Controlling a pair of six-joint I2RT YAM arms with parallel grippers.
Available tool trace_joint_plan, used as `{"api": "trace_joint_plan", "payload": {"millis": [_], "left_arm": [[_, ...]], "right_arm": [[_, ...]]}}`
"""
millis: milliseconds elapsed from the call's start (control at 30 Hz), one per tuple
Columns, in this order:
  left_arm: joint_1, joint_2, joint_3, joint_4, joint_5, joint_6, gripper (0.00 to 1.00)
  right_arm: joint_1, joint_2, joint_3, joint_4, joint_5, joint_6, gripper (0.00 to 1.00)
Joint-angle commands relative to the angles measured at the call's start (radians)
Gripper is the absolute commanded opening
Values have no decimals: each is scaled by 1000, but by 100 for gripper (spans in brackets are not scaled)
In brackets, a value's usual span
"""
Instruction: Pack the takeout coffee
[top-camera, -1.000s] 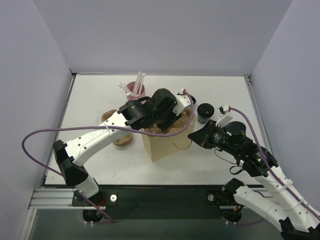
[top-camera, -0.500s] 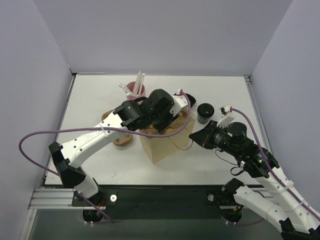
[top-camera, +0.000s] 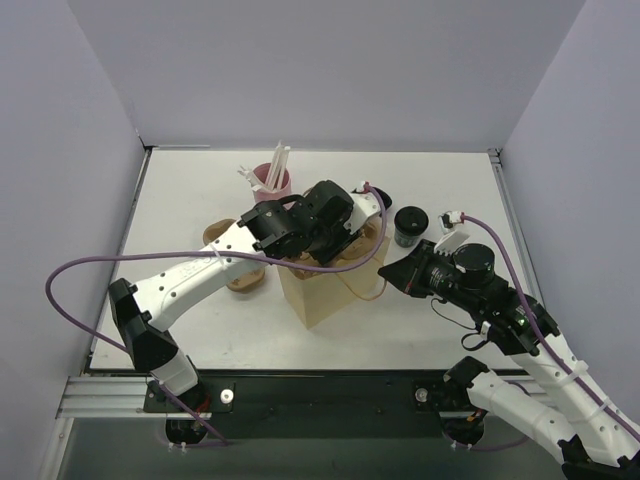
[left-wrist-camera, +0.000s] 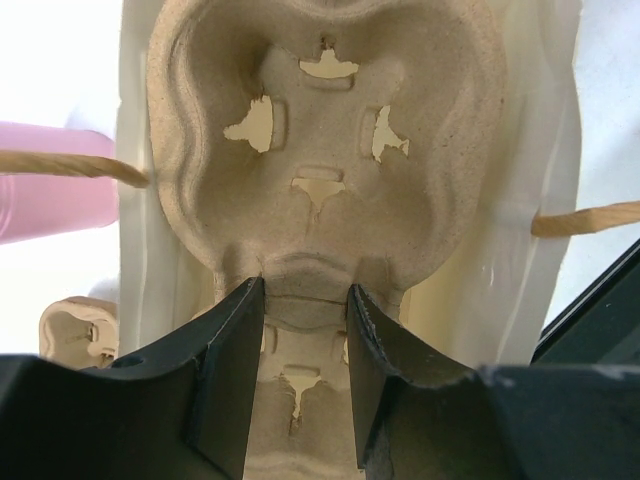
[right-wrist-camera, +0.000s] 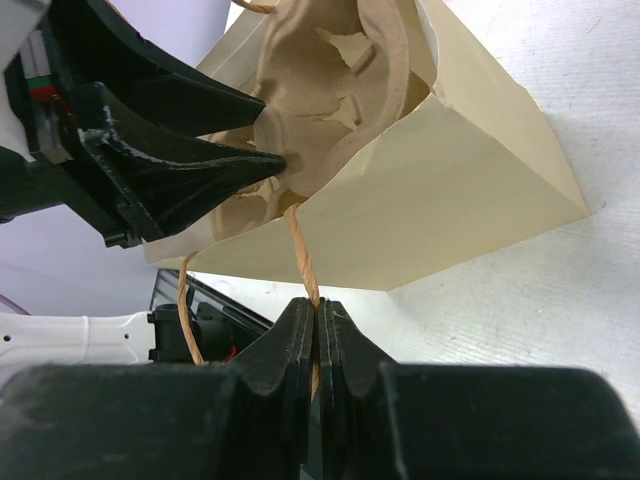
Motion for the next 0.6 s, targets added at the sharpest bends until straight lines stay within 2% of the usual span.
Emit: {"api": "trace_joint_plan", "payload": {"millis": [0, 567], "left_arm": [[3, 3, -23, 6, -6, -23, 17], [3, 21, -107, 60, -34, -55, 18]], "right_arm": [[5, 7, 34, 10, -3, -14, 2], [6, 10, 19, 24, -3, -14, 1]]}}
